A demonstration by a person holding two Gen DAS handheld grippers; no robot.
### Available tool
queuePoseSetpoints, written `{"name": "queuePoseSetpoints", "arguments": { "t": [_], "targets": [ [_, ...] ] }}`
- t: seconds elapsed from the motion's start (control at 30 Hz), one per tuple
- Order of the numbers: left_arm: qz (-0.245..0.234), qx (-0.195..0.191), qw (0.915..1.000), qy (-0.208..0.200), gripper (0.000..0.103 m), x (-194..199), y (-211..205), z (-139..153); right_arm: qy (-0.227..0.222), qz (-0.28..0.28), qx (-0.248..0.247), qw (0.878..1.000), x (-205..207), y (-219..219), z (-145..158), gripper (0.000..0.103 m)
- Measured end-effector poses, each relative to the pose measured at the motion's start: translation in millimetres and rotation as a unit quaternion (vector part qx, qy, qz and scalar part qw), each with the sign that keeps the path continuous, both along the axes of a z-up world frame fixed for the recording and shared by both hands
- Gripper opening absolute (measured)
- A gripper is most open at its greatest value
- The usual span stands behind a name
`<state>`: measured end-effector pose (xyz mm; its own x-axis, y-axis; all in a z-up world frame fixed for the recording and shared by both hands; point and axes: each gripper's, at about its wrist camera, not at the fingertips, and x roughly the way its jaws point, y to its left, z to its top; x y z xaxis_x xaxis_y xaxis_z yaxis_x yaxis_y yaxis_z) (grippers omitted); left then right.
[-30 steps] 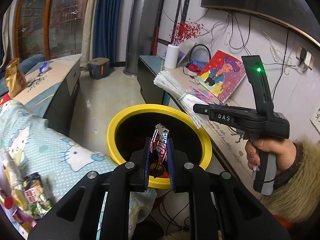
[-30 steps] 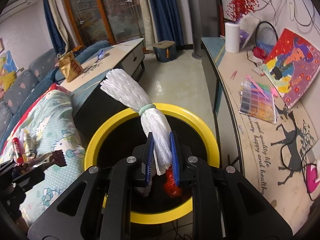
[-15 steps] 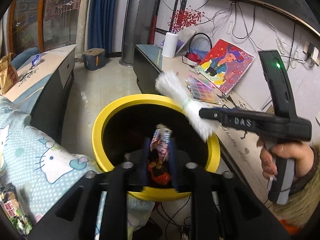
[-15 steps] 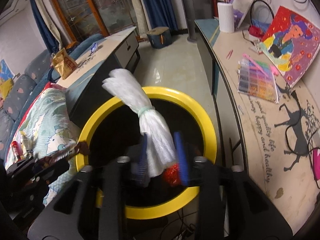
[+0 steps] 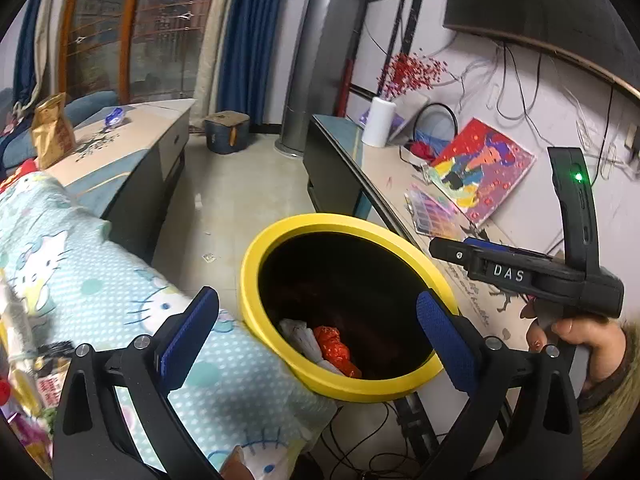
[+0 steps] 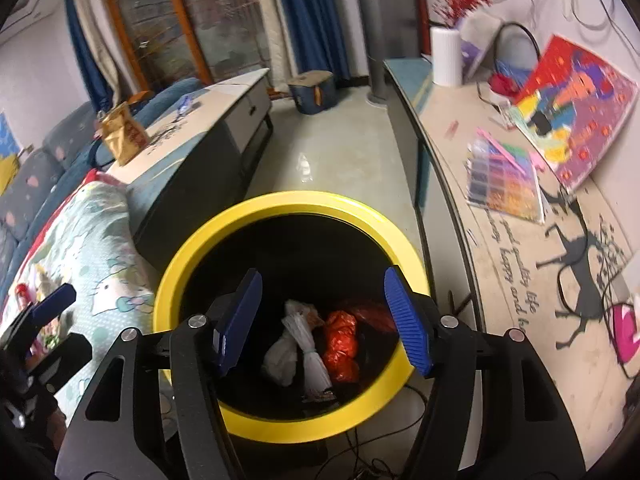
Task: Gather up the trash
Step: 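Open both tools to drop the items into the yellow bin, then move both tools back over the trash on the bed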
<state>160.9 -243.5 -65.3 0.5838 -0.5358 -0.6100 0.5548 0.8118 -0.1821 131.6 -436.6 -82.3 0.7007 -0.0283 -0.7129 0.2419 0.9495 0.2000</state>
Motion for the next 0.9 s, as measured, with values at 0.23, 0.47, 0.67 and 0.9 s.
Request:
{"name": "queuePoseSetpoints", "arguments": {
  "t": [0.23, 0.47, 0.67, 0.9],
  "targets": [
    [0.036, -0.006, 0.9992, -0.016, 0.096, -6.5, 31.3, 10.0, -0.022, 0.025, -0.008, 0.999, -1.2, 21.2, 13.6, 0.064],
    [0.069, -0.006, 0.9966, -0.045, 0.096, -12.4, 61.4, 24.5, -0.040, 0.047, -0.015, 0.998, -3.8, 43.6, 24.7, 0.069],
    [0.094, -0.007, 0.9935, -0.063, 0.096, -17.9, 81.5, 35.3, -0.051, 0.070, -0.021, 0.996, -6.2, 65.0, 32.6, 0.071],
    [0.120, -0.008, 0.9903, -0.069, 0.096, -20.2, 101.0, 41.8, -0.061, 0.101, -0.024, 0.993, -8.8, 91.4, 39.8, 0.073]
  ]
}}
